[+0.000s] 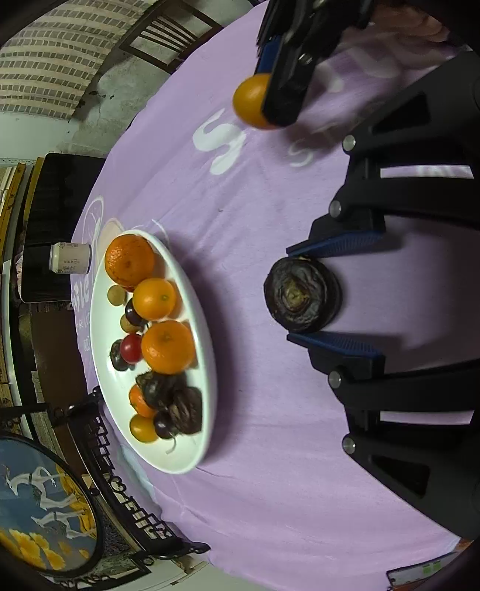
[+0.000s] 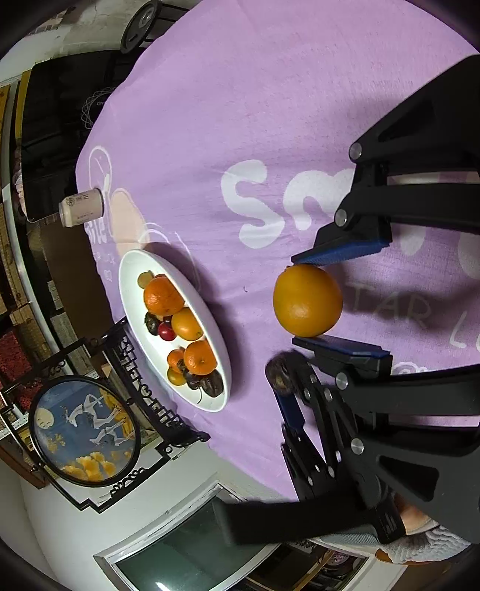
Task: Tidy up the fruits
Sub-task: 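Grasp the last mangosteen with the left tool while the right tool grasps an orange, then release the mangosteen and orange onto the plate with both tools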
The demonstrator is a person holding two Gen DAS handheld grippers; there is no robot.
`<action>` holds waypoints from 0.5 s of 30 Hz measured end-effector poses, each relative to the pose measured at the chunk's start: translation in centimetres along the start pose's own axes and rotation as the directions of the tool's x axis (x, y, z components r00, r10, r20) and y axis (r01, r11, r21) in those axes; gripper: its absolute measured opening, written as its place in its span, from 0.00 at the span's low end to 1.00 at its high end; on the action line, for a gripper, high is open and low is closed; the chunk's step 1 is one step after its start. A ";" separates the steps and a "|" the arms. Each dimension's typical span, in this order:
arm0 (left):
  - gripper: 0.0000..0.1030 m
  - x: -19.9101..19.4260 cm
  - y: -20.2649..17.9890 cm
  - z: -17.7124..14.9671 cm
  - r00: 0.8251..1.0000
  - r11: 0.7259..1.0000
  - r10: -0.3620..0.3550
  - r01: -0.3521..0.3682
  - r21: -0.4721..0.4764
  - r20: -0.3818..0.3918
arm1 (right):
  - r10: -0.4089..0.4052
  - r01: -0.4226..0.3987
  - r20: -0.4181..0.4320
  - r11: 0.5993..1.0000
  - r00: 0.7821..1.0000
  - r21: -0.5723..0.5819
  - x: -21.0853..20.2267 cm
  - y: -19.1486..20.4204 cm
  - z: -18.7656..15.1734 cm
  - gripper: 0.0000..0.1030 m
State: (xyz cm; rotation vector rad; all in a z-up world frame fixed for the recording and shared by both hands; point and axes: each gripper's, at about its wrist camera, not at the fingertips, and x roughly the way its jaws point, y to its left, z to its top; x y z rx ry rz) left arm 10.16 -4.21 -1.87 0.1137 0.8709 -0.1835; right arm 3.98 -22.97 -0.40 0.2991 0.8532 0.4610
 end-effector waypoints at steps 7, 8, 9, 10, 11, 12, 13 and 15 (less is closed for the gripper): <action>0.40 -3.6 3.6 -1.4 0.998 0.993 0.020 -0.013 -0.117 0.054 | -0.009 0.008 -0.025 0.999 1.000 -0.032 0.2 0.6 -0.7 0.36; 0.40 -4.0 4.2 -1.5 0.998 0.990 0.028 -0.019 -0.137 0.060 | -0.006 0.005 -0.027 0.999 1.000 -0.036 0.2 0.7 -0.8 0.36; 0.40 -4.5 4.6 -1.5 0.997 0.989 0.040 -0.030 -0.147 0.066 | 0.000 -0.001 -0.027 0.999 1.000 -0.040 0.0 0.8 -0.9 0.36; 0.40 -4.9 4.9 -1.4 0.995 0.988 0.061 -0.049 -0.149 0.077 | 0.005 -0.006 -0.023 0.999 1.000 -0.043 -0.2 0.9 -1.0 0.36; 0.40 -5.2 5.1 -1.3 0.993 0.987 0.081 -0.067 -0.149 0.088 | 0.009 -0.010 -0.021 0.999 1.000 -0.046 -0.3 1.0 -1.0 0.36; 0.40 -5.5 5.4 -0.9 0.989 0.984 0.109 -0.093 -0.150 0.105 | 0.011 -0.012 -0.021 0.999 1.000 -0.050 -0.5 1.1 -0.9 0.36; 0.40 -5.8 5.6 -0.7 0.986 0.983 0.122 -0.105 -0.150 0.114 | 0.017 -0.019 -0.023 0.998 1.000 -0.052 -0.6 1.2 -0.8 0.36; 0.40 -6.3 6.0 0.3 0.982 0.981 0.140 -0.120 -0.151 0.130 | 0.033 -0.034 -0.027 0.998 0.999 -0.051 -0.7 1.3 -0.1 0.36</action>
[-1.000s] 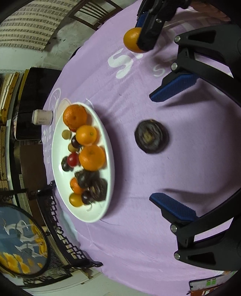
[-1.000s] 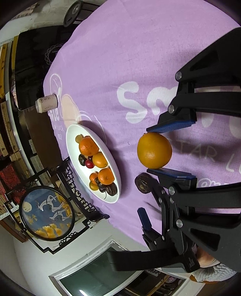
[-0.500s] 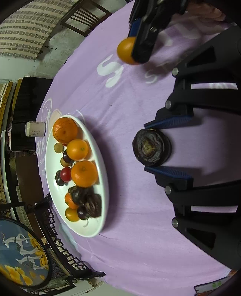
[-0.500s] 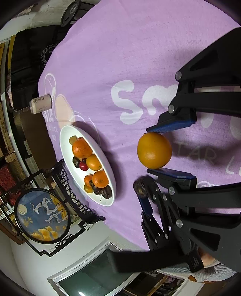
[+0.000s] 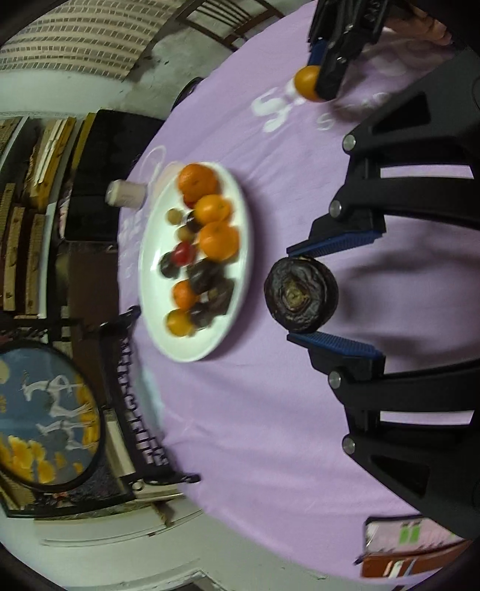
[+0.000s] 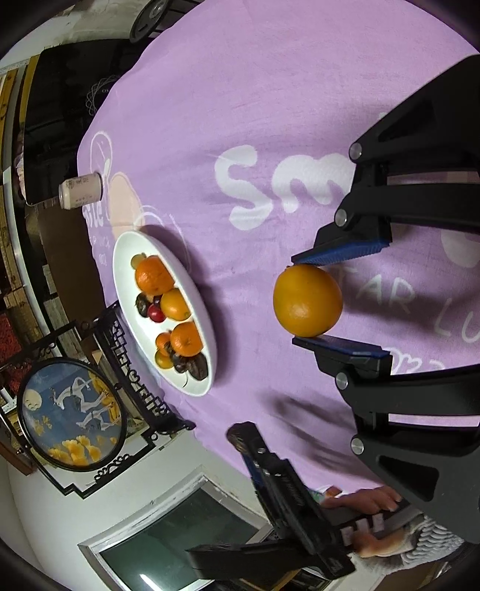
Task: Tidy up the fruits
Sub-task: 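Release the mangosteen and orange onto the plate with both tools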
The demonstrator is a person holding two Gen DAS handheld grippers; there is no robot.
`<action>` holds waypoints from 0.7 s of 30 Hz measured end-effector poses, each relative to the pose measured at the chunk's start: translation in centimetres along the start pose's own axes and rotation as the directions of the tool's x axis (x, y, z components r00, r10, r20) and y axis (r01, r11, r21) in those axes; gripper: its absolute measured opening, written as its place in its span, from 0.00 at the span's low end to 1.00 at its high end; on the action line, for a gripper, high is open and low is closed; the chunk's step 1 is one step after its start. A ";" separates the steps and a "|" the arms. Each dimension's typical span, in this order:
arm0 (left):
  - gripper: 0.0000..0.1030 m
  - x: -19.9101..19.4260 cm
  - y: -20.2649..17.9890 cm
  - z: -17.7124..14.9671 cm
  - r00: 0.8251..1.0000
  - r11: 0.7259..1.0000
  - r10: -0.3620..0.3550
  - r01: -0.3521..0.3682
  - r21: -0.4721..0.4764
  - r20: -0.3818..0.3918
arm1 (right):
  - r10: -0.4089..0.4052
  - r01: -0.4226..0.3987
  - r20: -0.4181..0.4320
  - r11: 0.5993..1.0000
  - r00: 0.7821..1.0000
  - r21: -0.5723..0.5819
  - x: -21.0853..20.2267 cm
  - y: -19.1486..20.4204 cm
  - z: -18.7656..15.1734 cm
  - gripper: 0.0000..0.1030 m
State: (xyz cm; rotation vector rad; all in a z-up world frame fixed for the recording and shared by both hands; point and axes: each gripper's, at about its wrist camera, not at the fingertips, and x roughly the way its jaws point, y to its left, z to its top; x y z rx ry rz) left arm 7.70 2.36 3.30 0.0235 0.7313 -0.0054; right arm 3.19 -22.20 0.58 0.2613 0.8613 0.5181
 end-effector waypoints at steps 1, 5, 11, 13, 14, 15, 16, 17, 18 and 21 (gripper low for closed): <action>0.40 0.0 0.1 0.6 1.000 1.000 0.008 -0.008 0.001 0.007 | 0.003 -0.003 0.000 1.000 1.000 -0.006 -0.1 0.1 0.5 0.36; 0.40 0.3 0.1 3.6 0.998 0.999 0.044 -0.044 0.013 0.051 | -0.022 0.023 0.025 0.999 0.999 -0.034 -0.6 0.4 3.8 0.36; 0.41 2.8 -0.5 8.3 0.994 0.998 0.065 -0.067 0.018 0.091 | -0.048 0.052 0.071 0.998 0.996 -0.046 0.4 0.2 9.9 0.36; 0.41 3.8 -0.8 9.6 0.993 0.997 0.065 -0.067 0.022 0.100 | -0.051 0.054 0.075 0.998 0.996 -0.040 1.2 -0.2 11.6 0.36; 0.41 4.4 -1.0 10.3 0.993 0.998 0.060 -0.062 0.022 0.101 | -0.052 0.055 0.076 0.998 0.996 -0.037 1.9 -0.4 12.5 0.36; 0.41 4.9 -1.0 10.8 0.994 0.998 0.053 -0.056 0.021 0.100 | -0.053 0.056 0.074 0.998 0.996 -0.034 2.6 -0.5 13.3 0.36; 0.41 5.4 -1.1 11.2 0.994 0.999 0.045 -0.047 0.020 0.097 | -0.053 0.055 0.072 0.998 0.996 -0.033 3.0 -0.7 13.9 0.36; 0.39 6.3 -1.1 11.7 0.996 0.999 0.028 -0.030 0.021 0.086 | -0.052 0.054 0.068 0.998 0.996 -0.030 3.8 -0.8 14.6 0.36; 0.36 7.0 -0.9 11.8 0.997 1.000 0.012 -0.013 0.015 0.072 | -0.052 0.054 0.065 0.998 0.997 -0.025 4.4 -0.9 15.0 0.36; 0.36 7.6 0.8 11.2 0.998 0.997 -0.063 0.063 -0.041 0.018 | -0.027 0.028 0.047 1.000 0.999 -0.004 5.5 -1.5 15.4 0.36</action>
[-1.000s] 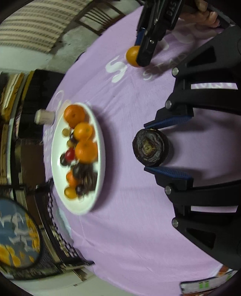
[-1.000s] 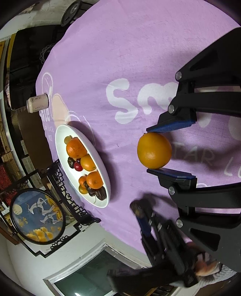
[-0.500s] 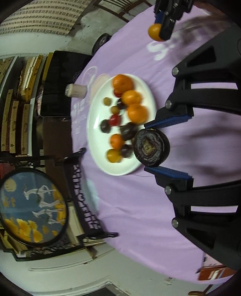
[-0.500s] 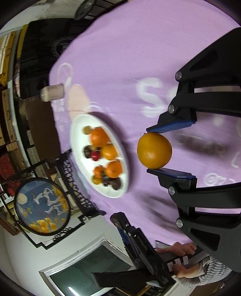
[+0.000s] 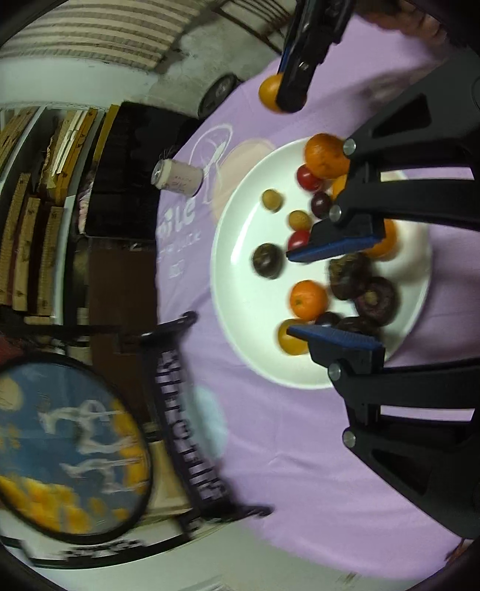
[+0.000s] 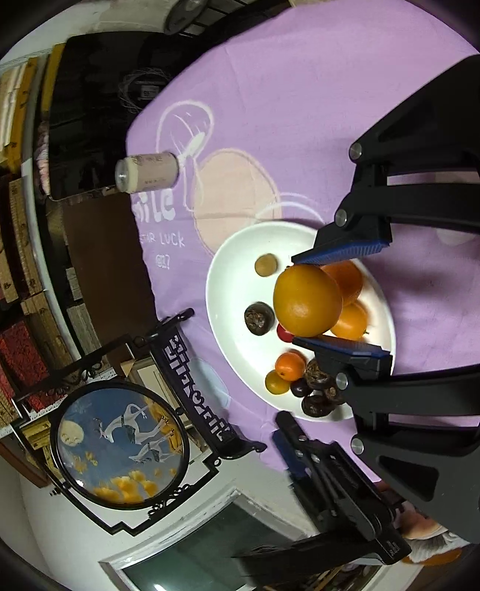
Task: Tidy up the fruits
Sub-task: 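Release the mangosteen and orange onto the plate with both tools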
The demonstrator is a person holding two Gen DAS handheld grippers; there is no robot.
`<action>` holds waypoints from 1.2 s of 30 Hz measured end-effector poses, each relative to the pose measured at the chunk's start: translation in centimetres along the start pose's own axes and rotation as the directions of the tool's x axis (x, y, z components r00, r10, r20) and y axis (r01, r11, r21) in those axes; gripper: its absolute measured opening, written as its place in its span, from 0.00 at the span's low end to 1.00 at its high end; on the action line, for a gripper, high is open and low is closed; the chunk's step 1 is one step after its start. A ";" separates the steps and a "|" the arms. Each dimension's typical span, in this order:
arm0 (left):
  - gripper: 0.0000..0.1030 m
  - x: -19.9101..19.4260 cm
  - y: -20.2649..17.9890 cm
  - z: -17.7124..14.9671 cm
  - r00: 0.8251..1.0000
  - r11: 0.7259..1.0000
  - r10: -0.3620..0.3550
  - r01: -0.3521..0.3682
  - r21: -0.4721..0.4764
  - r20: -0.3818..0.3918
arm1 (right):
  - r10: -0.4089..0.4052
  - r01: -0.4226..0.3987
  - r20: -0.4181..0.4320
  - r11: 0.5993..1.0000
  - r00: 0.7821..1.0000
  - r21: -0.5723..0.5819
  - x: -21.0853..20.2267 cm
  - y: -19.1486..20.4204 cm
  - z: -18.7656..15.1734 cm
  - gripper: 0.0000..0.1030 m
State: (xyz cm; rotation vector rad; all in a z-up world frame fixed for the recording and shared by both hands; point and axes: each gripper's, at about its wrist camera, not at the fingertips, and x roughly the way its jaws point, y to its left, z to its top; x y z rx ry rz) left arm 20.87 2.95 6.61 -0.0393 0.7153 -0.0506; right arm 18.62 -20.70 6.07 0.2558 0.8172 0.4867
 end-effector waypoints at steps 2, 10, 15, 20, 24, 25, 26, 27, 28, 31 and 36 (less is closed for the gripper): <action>0.36 0.1 0.9 -0.5 1.000 1.000 -0.013 0.013 -0.008 -0.021 | -0.003 0.003 -0.007 1.000 1.000 -0.018 0.5 0.1 -0.2 0.36; 0.41 2.3 0.8 -0.4 0.999 1.000 0.020 -0.020 -0.005 -0.049 | -0.018 0.014 -0.067 0.999 0.998 -0.051 3.1 1.3 -0.6 0.36; 0.56 3.0 0.3 -0.3 0.998 0.999 0.039 -0.038 0.012 -0.042 | -0.025 0.021 -0.071 0.998 0.997 -0.060 4.9 1.9 0.3 0.37; 0.68 3.2 0.2 -0.1 0.997 0.997 0.072 -0.072 0.026 -0.022 | 0.002 -0.004 -0.088 1.000 0.996 -0.016 6.9 2.1 1.2 0.41; 0.73 3.5 0.8 -0.3 0.997 0.997 0.073 -0.073 0.007 -0.033 | 0.004 -0.005 -0.082 1.000 0.997 -0.012 7.1 2.1 1.3 0.42; 0.73 3.6 0.9 -0.4 0.997 0.997 0.073 -0.073 0.003 -0.037 | 0.001 -0.003 -0.083 1.000 0.997 -0.016 7.0 2.2 1.2 0.42; 0.74 3.6 1.1 -0.4 0.996 0.997 0.074 -0.074 -0.002 -0.040 | 0.000 -0.001 -0.087 1.000 0.996 -0.015 6.9 2.1 1.1 0.42; 0.74 3.6 1.2 -0.5 0.996 0.997 0.074 -0.074 -0.009 -0.043 | 0.000 -0.001 -0.084 1.000 0.996 -0.012 6.7 2.1 1.0 0.43; 0.74 3.6 1.4 -0.7 0.996 0.997 0.072 -0.072 -0.016 -0.048 | 0.001 -0.002 -0.083 1.000 0.997 -0.009 6.6 2.0 1.0 0.43; 0.78 3.1 1.7 -1.2 0.996 0.997 0.074 -0.075 -0.029 -0.049 | -0.004 0.002 -0.083 1.000 0.997 -0.021 6.1 2.2 0.5 0.44; 0.82 1.6 1.8 -2.1 0.996 0.996 0.077 -0.079 -0.051 -0.035 | -0.056 0.053 -0.043 0.996 0.998 -0.071 4.3 3.1 -0.8 0.57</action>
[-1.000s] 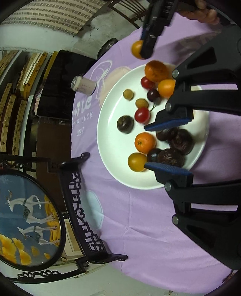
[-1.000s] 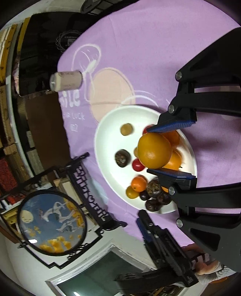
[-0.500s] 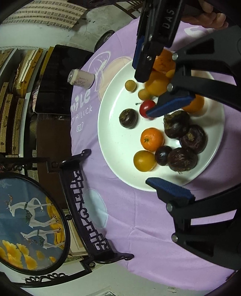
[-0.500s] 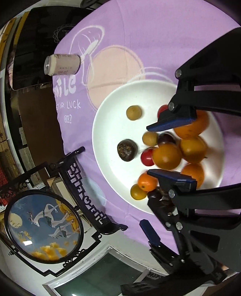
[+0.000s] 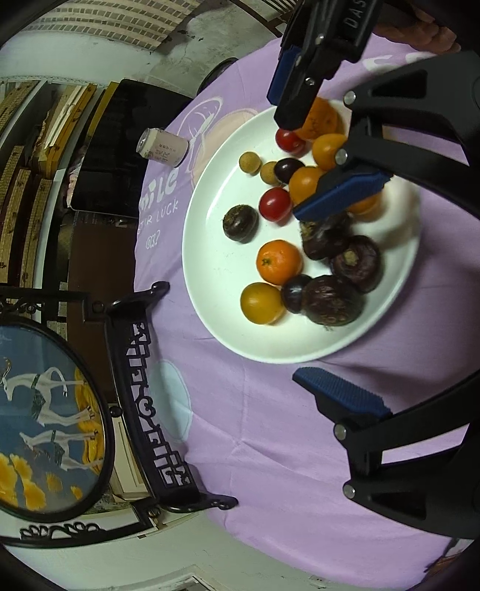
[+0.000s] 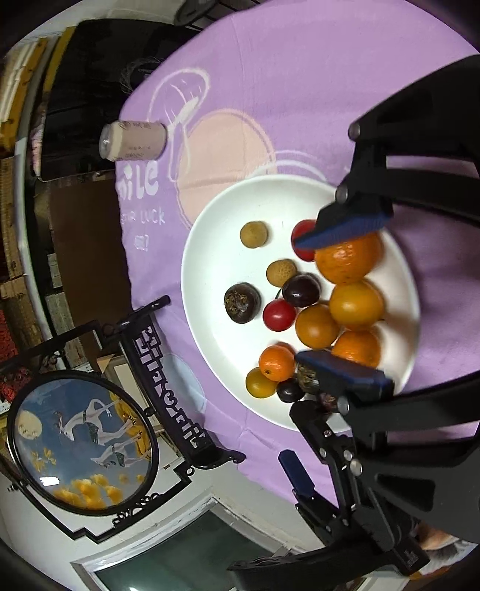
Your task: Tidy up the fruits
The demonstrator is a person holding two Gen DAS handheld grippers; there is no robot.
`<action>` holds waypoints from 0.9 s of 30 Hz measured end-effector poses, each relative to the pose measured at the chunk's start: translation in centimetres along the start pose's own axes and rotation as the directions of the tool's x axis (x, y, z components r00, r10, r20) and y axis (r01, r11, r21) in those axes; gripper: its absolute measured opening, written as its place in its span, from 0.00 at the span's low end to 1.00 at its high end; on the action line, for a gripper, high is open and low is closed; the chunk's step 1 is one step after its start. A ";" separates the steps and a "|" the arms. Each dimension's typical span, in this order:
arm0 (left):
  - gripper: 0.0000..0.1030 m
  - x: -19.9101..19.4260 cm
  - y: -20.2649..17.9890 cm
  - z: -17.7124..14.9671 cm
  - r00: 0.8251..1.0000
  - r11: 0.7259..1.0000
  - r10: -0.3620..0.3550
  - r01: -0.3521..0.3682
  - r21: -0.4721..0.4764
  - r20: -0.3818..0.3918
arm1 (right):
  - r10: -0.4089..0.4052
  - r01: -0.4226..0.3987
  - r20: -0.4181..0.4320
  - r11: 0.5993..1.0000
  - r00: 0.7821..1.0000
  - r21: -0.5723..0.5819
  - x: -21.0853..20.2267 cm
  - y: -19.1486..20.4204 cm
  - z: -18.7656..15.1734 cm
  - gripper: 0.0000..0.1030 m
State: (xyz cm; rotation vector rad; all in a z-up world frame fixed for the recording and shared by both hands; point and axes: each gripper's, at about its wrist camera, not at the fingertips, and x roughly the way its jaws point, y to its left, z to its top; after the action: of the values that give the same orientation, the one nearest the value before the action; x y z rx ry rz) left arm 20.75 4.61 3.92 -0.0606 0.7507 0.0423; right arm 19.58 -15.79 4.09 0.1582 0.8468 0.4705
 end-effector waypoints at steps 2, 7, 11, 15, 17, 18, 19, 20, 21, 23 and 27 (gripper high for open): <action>0.83 -0.7 0.0 -0.4 1.000 1.000 -0.001 0.001 -0.006 0.007 | -0.012 0.012 0.015 1.000 1.000 -0.013 -0.8 0.2 -0.5 0.57; 0.85 -2.8 -0.8 -1.7 0.999 1.000 0.009 -0.009 0.004 0.035 | -0.024 0.025 0.058 1.000 0.998 -0.014 -3.2 0.7 -2.1 0.59; 0.92 -5.0 -1.5 -3.1 0.996 0.999 0.036 -0.038 0.016 0.077 | -0.046 0.047 0.099 0.999 0.994 -0.007 -5.0 0.7 -3.6 0.59; 0.95 -7.4 -2.0 -4.7 0.991 0.998 0.056 -0.059 0.019 0.119 | -0.096 0.099 0.145 0.995 0.985 -0.016 -6.6 1.0 -5.7 0.76; 0.96 -8.2 -2.1 -5.5 0.991 0.998 0.051 -0.055 0.025 0.126 | -0.131 0.137 0.171 0.990 0.977 -0.022 -7.3 1.1 -6.7 0.91; 0.97 -8.6 -2.2 -6.0 0.990 0.998 0.050 -0.054 0.029 0.129 | -0.151 0.158 0.187 0.987 0.971 -0.025 -7.7 1.1 -7.3 0.96; 0.97 -8.9 -2.4 -6.5 0.990 0.998 0.052 -0.057 0.035 0.129 | -0.173 0.183 0.208 0.983 0.963 -0.029 -8.2 1.2 -7.9 0.97; 0.98 -9.1 -2.5 -6.9 0.990 0.997 0.055 -0.061 0.039 0.127 | -0.190 0.202 0.219 0.979 0.957 -0.035 -8.4 1.3 -8.3 0.97; 0.98 -9.3 -2.5 -7.2 0.991 0.997 0.059 -0.065 0.042 0.124 | -0.206 0.221 0.226 0.975 0.952 -0.040 -8.7 1.4 -8.7 0.99; 0.98 -9.5 -2.7 -8.0 0.991 0.996 0.064 -0.070 0.048 0.114 | -0.236 0.251 0.222 0.967 0.946 -0.043 -9.0 1.3 -9.5 0.99; 0.98 -10.1 -2.8 -9.0 0.992 0.996 0.053 -0.060 0.060 0.114 | -0.246 0.253 0.176 0.967 0.953 -0.016 -9.0 0.5 -10.8 0.99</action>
State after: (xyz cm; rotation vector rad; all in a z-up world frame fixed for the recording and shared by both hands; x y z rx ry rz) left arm 7.47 0.98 4.38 0.0231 0.6403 0.0754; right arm 6.21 -20.01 3.33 0.0536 0.6754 0.2309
